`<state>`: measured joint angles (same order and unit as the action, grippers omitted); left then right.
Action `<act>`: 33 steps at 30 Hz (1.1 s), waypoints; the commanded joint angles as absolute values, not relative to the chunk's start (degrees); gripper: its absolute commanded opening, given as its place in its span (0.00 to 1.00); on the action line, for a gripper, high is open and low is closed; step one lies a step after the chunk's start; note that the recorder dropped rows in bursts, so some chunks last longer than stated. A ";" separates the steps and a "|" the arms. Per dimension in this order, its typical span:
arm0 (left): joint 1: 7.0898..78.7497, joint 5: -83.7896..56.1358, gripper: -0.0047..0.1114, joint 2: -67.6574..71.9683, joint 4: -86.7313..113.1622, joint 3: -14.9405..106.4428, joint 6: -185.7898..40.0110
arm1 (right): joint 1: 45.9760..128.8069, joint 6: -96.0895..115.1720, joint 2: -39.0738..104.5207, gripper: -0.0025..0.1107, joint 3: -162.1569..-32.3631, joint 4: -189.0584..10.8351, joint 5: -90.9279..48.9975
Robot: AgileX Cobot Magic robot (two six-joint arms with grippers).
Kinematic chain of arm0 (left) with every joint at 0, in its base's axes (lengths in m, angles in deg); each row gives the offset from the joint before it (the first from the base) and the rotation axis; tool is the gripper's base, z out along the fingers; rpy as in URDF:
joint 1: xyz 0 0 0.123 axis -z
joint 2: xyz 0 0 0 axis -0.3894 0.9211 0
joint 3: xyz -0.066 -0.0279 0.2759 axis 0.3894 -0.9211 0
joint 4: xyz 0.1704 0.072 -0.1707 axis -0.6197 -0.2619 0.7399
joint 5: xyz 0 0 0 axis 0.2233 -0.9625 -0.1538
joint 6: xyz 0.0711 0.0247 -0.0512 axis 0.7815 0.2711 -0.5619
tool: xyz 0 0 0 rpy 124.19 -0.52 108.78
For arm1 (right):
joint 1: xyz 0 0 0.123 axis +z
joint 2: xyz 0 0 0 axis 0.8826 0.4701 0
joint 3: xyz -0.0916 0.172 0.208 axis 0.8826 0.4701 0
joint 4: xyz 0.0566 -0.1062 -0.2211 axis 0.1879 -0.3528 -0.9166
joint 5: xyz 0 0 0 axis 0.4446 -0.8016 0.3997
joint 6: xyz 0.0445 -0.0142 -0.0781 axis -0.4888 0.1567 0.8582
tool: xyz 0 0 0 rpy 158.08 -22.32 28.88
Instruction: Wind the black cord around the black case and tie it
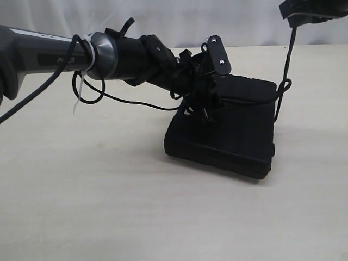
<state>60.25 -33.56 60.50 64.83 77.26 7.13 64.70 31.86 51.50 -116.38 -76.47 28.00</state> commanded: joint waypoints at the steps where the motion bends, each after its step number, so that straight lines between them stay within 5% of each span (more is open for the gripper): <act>1: 60.26 -37.23 0.49 59.41 62.25 77.14 6.68 | 64.65 31.54 48.07 0.06 -116.63 -76.59 25.46; 16: 60.26 -40.98 0.48 55.46 61.80 77.14 6.59 | 64.65 23.76 44.51 0.06 -116.63 -85.47 25.54; 25: 60.26 -41.91 0.04 55.69 50.25 77.14 2.13 | 64.65 21.34 44.40 0.06 -116.63 -89.11 25.54; 33: 60.26 -44.15 0.04 56.93 42.87 77.14 -0.49 | 64.65 19.48 44.40 0.06 -116.63 -91.27 26.54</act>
